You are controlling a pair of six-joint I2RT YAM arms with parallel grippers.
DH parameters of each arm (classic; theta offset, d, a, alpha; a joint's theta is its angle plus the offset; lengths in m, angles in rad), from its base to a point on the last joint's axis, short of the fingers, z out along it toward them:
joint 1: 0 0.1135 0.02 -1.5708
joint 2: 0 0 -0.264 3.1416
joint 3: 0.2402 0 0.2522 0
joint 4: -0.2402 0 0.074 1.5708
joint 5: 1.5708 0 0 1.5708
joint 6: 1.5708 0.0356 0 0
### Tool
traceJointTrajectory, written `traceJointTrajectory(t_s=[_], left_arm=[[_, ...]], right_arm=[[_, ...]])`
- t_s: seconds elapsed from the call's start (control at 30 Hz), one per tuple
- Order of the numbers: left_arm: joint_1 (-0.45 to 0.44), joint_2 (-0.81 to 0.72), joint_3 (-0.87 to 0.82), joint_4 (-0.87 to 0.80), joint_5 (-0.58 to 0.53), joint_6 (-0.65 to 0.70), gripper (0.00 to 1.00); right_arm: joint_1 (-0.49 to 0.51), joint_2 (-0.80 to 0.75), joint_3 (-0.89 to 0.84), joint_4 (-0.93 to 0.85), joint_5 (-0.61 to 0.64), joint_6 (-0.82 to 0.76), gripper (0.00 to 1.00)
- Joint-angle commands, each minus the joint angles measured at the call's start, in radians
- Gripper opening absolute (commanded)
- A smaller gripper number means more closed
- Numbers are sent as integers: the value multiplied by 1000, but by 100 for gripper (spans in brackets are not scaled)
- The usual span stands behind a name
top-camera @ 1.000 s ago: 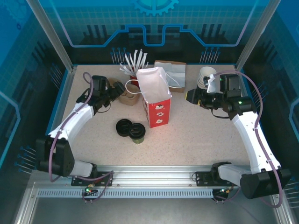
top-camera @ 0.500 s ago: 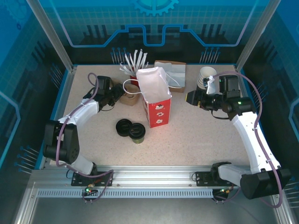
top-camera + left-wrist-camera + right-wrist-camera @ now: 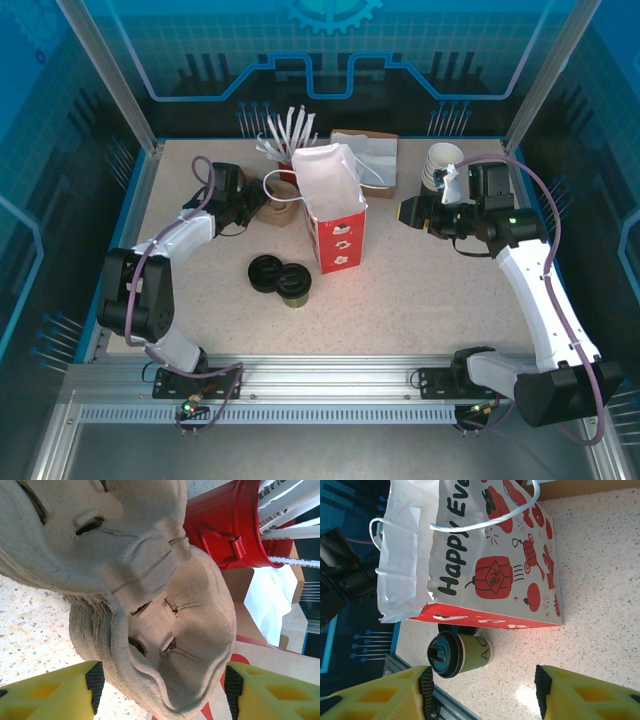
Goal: Pack the takeout coffee
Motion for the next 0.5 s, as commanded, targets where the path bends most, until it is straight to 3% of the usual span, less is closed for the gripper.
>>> traceJointTrajectory(t_s=[0.0,0.47], left_arm=[[12,14,42,17,25,-14,64],[11,58,66,47,48,-42,63]], right_arm=[[6,-11,14,-20,-8,-10,59],[4,2,9,-27,-14,-18,59]])
